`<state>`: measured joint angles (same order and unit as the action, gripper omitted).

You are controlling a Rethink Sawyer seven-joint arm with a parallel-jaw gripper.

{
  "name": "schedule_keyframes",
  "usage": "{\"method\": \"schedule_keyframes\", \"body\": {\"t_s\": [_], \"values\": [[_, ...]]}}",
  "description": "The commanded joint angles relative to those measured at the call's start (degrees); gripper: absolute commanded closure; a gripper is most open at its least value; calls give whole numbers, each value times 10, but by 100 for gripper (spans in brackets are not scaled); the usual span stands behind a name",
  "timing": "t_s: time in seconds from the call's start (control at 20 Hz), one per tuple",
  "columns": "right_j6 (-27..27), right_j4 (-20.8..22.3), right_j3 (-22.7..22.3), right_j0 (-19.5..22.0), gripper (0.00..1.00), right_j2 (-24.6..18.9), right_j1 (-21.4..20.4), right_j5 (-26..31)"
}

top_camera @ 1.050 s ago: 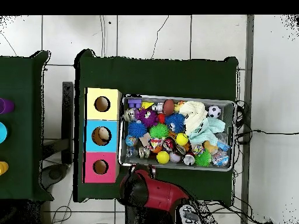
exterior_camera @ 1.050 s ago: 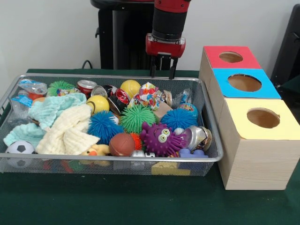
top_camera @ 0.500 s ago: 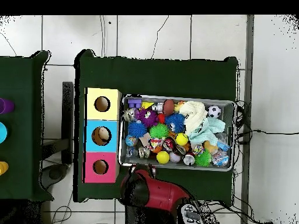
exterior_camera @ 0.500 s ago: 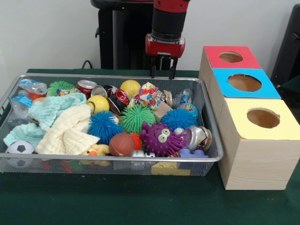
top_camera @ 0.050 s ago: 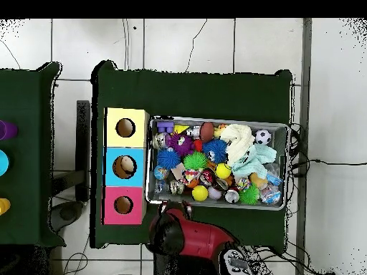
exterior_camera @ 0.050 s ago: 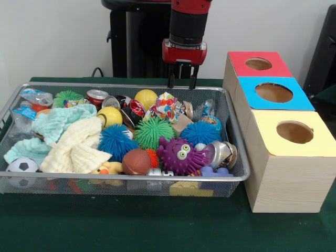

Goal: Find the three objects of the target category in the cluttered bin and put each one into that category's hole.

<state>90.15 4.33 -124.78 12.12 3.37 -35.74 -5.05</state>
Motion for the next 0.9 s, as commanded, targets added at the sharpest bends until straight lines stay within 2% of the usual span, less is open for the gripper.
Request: {"method": "schedule_keyframes", "body": {"t_s": [0.05, 0.65, 0.9], "values": [[89, 18, 97, 37, 0, -33, 110, -76], [101, 3, 121, 37, 0, -27, 145, -98], [97, 3, 123, 33, 0, -23, 147, -99]]}}
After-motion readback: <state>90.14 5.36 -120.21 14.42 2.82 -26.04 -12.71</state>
